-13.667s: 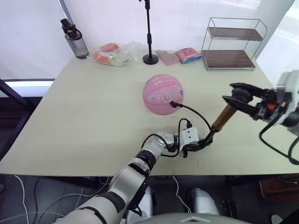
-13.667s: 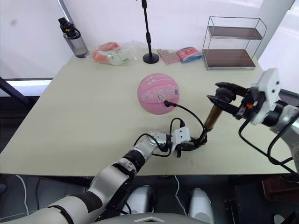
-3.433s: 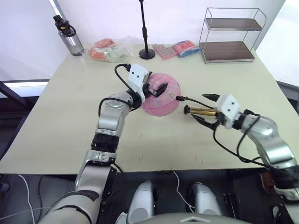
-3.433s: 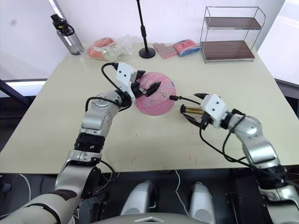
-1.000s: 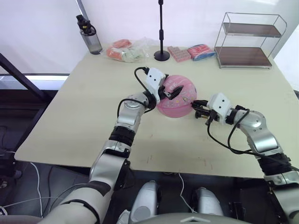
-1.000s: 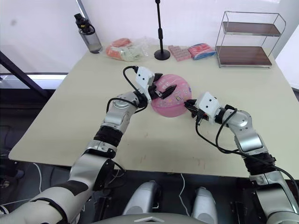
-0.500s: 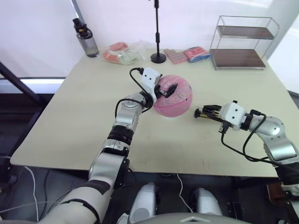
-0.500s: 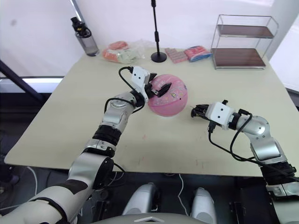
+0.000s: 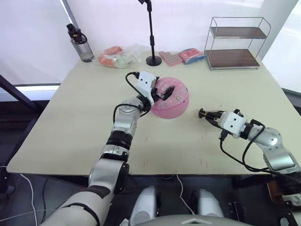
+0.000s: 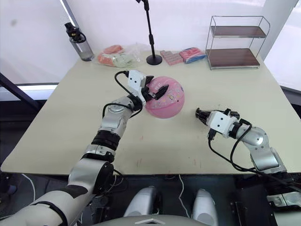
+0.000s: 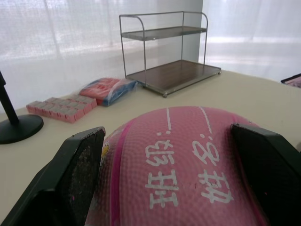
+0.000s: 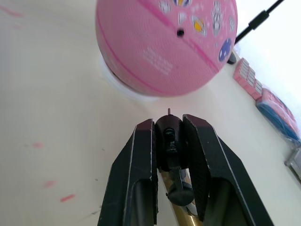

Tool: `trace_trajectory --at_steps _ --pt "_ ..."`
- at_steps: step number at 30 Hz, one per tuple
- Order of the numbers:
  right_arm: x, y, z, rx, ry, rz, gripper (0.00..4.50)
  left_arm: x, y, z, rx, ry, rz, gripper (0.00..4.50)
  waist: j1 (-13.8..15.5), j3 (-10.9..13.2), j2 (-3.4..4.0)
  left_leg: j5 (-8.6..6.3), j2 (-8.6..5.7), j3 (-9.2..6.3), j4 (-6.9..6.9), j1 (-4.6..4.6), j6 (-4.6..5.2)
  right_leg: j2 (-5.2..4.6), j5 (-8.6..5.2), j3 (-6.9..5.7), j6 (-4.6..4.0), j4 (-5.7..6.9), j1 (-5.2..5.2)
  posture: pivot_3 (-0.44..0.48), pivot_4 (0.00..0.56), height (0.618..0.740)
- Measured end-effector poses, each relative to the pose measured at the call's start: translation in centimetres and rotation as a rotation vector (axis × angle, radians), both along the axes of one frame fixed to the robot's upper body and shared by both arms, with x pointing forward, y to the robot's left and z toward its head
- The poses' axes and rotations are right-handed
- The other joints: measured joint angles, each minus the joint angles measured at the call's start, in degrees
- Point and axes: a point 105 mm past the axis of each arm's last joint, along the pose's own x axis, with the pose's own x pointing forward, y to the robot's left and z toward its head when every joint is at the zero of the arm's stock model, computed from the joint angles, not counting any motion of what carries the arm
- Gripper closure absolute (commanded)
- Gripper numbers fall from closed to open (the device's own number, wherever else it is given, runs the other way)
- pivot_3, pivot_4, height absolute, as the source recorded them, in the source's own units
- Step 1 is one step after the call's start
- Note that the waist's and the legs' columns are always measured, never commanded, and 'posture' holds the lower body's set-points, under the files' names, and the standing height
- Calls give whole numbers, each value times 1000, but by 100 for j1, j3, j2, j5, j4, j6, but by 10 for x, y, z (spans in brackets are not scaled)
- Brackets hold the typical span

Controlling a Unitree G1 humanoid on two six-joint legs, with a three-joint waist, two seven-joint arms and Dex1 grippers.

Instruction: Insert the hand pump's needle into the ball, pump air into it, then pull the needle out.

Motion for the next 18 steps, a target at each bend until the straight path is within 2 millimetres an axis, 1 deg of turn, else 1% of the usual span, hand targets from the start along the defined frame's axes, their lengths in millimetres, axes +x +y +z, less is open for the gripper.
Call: trace_trajectory --at_steps 3,4,6,8,10,13,18 --pt "2 3 -6 0 -17 -21 4167 -4 1 9 -18 -30 -25 0 -2 18 -14 2 -20 2 -16 -34 2 5 2 4 -3 -3 -39 0 150 731" --pt "3 5 -8 4 -21 -31 4167 -6 2 13 -19 -45 -36 0 -3 23 -15 10 -21 -4 -16 -81 -5 11 24 4 -7 -2 -81 0 150 731" --pt "4 5 -11 -1 -16 -36 4167 -7 2 17 -21 -54 -47 0 -2 42 -16 12 -25 3 -16 -87 -8 13 29 4 -6 -2 -84 0 150 731" --pt "4 6 -15 -11 -23 -40 4167 -12 1 29 -25 -86 -83 0 -4 111 -23 12 -26 19 -17 -91 -8 14 27 2 -4 -3 -85 0 150 731" --pt "4 6 -17 -18 -25 -41 4167 -14 1 32 -28 -92 -93 0 -8 132 -29 12 -26 22 -20 -97 -7 14 25 5 0 -4 -93 0 150 731" --pt "5 3 -22 -34 -26 -47 4167 -23 1 49 -34 -139 -141 0 -16 174 -57 28 -26 38 -32 -125 -35 15 29 17 -6 -4 -129 0 150 731" --pt "8 2 -24 -44 -33 -45 4167 -39 7 72 -34 -202 -212 0 -22 201 -76 36 -27 59 -71 -125 -47 15 28 31 -2 -17 -146 0 150 731"
